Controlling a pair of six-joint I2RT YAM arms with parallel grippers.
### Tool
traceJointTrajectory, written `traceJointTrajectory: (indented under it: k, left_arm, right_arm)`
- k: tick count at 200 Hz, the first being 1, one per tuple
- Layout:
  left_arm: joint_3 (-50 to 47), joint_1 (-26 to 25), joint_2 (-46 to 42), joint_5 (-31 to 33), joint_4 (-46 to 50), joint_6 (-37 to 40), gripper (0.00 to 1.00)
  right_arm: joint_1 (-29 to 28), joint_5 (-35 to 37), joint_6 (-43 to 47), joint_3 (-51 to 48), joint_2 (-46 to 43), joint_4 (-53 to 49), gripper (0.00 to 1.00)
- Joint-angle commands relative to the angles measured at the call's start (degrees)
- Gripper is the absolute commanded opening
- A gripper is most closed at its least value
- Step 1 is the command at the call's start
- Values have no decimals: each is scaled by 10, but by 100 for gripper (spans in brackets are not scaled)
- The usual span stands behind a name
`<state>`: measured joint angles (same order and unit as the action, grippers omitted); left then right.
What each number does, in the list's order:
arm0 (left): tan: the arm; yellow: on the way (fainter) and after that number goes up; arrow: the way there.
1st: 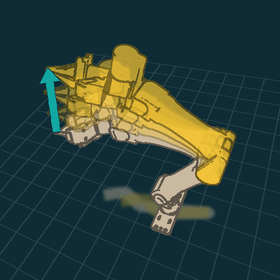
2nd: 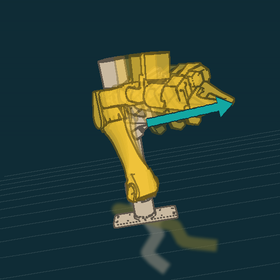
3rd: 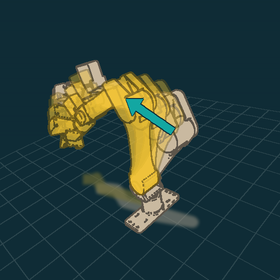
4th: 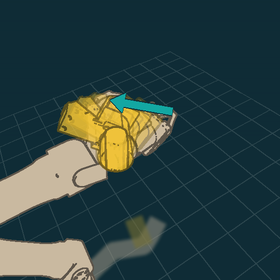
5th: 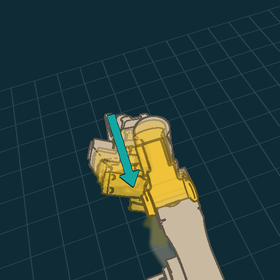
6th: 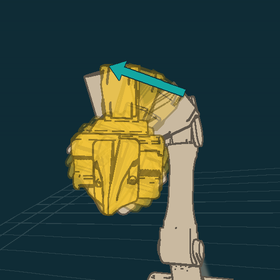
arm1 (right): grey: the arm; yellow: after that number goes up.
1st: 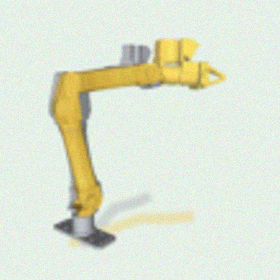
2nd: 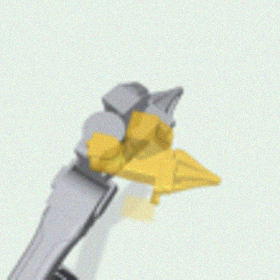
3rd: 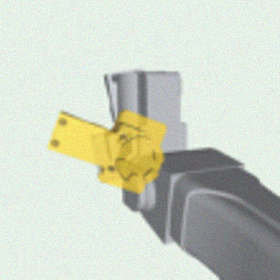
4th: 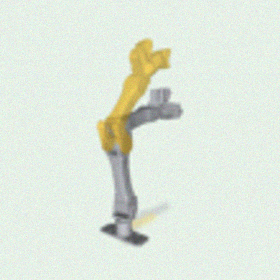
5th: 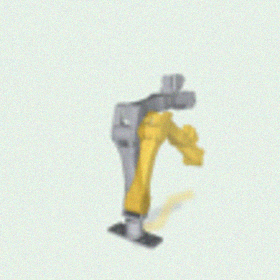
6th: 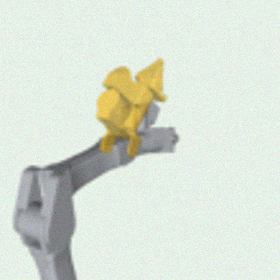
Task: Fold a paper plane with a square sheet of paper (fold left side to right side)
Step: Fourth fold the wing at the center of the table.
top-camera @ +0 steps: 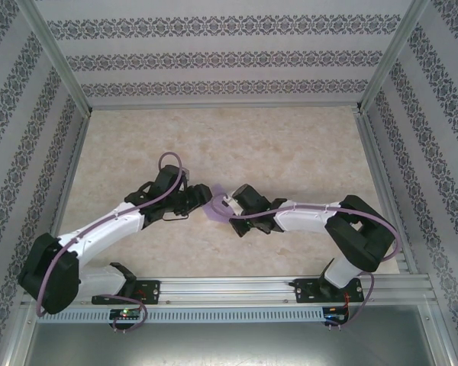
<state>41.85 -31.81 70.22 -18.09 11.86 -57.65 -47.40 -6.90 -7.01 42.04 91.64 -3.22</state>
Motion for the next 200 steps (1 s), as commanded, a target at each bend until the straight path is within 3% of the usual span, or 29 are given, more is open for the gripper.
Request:
traceJointTrajectory:
  k: [1, 36, 113, 200]
  left_arm:
    - [-27, 6, -8, 4, 25, 9, 58]
    - [-65, 7, 29, -36, -51, -6, 49]
    - [-23, -1, 148, -68, -133, -9, 50]
    - [12, -1, 218, -61, -147, -16, 50]
  right_arm:
    - [17, -64, -18, -5, -20, 12, 0]
    - [47, -128, -35, 2, -21, 15, 0]
    - [94, -256, -80, 16, 27, 33, 0]
    - [121, -308, -129, 7, 45, 74, 0]
